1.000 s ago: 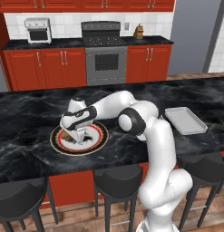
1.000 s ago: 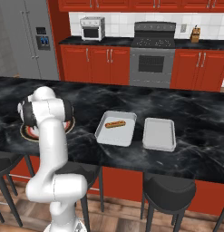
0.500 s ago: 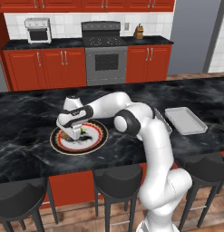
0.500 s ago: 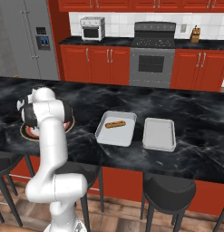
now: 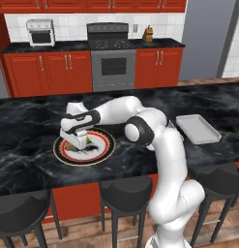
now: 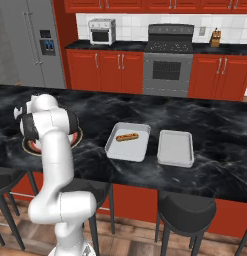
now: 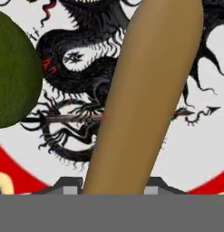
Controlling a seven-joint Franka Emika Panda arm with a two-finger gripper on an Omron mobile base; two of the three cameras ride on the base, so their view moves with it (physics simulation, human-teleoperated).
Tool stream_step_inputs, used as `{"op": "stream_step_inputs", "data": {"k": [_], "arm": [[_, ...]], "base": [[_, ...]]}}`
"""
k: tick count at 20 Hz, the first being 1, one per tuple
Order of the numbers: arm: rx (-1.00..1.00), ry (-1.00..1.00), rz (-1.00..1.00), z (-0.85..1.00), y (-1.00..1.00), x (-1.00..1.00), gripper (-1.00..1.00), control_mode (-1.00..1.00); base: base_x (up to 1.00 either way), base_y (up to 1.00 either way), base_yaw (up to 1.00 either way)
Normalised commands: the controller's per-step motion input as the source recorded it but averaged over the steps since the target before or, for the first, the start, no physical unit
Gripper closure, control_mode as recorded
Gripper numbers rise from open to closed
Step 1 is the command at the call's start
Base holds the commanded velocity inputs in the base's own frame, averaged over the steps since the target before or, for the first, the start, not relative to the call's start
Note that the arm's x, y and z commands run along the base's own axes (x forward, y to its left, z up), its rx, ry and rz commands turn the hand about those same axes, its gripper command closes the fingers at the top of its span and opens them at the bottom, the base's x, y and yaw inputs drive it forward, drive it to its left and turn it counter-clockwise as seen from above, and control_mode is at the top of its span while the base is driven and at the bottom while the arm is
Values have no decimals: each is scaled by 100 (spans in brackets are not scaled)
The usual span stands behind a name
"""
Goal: Place one cooked food and one vegetable from the large plate to each tupperware container.
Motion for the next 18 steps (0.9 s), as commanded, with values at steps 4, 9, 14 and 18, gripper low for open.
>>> {"op": "stream_step_inputs", "data": {"k": [4,9,14,18], "arm": [[-9,-7,0,94,-74,-81,100,-100],[-4,-13,-1,83,-99,-63,100,-100],[0,-7,-2,71,-100,-20,100,-100],[0,0,0,40,-100,0,100,-100]], "base": [[0,0,0],[0,0,0],[0,0,0],[0,0,0]]}}
